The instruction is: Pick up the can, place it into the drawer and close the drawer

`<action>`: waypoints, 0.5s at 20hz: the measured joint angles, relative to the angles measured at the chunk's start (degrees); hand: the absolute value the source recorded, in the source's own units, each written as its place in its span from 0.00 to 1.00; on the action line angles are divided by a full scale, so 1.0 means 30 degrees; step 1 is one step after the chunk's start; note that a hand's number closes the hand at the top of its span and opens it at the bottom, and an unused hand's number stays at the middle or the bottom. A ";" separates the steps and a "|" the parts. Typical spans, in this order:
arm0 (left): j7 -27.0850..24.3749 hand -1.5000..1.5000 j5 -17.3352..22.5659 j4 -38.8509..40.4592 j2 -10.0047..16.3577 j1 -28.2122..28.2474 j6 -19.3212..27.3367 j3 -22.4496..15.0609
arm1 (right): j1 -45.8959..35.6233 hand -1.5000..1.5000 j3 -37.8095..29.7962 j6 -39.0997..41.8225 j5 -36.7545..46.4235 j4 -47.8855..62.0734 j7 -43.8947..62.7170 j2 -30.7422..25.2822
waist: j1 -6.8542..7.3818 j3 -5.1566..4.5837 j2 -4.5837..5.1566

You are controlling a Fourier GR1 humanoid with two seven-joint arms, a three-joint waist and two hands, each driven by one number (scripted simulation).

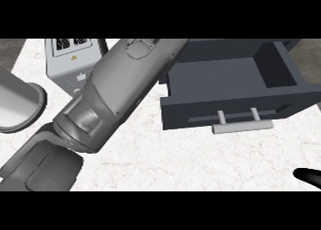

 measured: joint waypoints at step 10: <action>-0.0968 0.00 0.1116 0.1358 0.0001 -0.0578 0.1800 -0.0886 | -0.0515 0.00 -0.0026 0.0465 0.0502 0.0436 -0.0438 -0.0843 | -0.0305 0.0011 0.0110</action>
